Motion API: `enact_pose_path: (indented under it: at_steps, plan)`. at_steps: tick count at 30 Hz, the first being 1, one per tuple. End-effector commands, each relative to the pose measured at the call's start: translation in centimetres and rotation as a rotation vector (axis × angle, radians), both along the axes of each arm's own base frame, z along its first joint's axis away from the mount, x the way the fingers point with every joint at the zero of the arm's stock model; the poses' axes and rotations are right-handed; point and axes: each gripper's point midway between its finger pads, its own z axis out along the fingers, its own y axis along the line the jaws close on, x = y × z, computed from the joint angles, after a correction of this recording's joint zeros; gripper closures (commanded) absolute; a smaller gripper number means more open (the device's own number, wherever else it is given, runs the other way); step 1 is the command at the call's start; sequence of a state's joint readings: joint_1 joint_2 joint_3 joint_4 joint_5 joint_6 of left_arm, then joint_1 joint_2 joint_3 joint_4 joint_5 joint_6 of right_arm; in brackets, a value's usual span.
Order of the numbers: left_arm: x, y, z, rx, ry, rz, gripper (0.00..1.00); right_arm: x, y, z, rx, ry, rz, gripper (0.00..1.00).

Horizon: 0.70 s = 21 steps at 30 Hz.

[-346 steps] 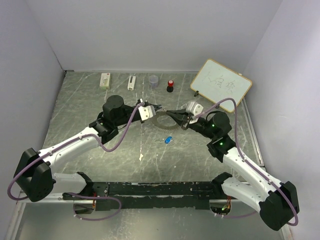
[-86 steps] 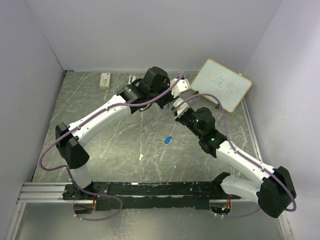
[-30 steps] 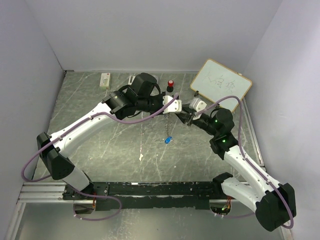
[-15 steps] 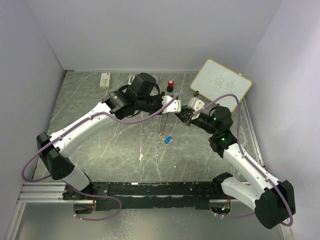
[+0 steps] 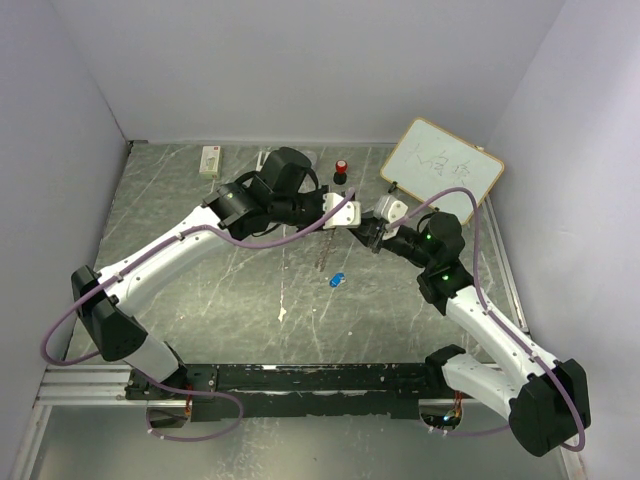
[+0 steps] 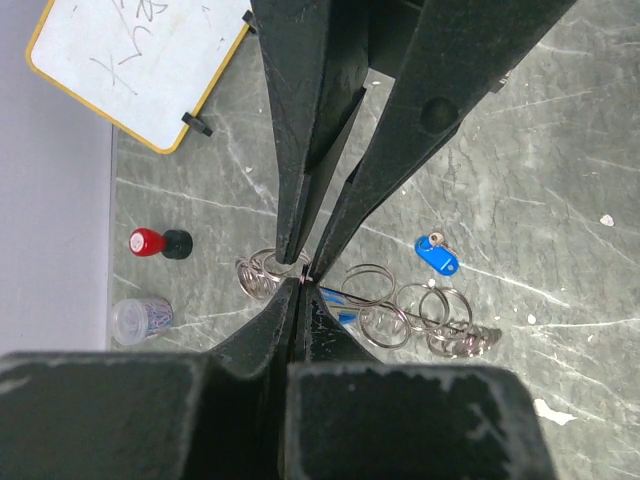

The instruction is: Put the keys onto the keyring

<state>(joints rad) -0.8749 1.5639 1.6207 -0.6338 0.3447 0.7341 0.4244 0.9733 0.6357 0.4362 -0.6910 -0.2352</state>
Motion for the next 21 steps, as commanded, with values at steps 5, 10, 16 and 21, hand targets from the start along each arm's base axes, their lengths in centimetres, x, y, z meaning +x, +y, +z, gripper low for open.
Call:
enact_pose_path:
  at_steps: [5, 10, 16, 21]
  plan:
    - [-0.77, -0.47, 2.85, -0.082, -0.051, -0.043, 0.93, -0.43, -0.13, 0.35, 0.009, -0.004, 0.008, 0.82]
    - [-0.83, -0.51, 2.88, -0.084, -0.050, -0.047, 0.93, -0.41, -0.03, 0.15, 0.006, 0.000, 0.013, 0.85]
    - [-0.79, -0.51, 2.99, -0.089, -0.055, -0.045, 0.93, -0.38, 0.30, -0.05, 0.001, 0.011, 0.035, 0.88]
    - [-0.71, -0.52, 3.15, -0.093, -0.060, -0.043, 0.93, -0.29, 0.40, -0.28, -0.001, 0.023, 0.038, 0.95]
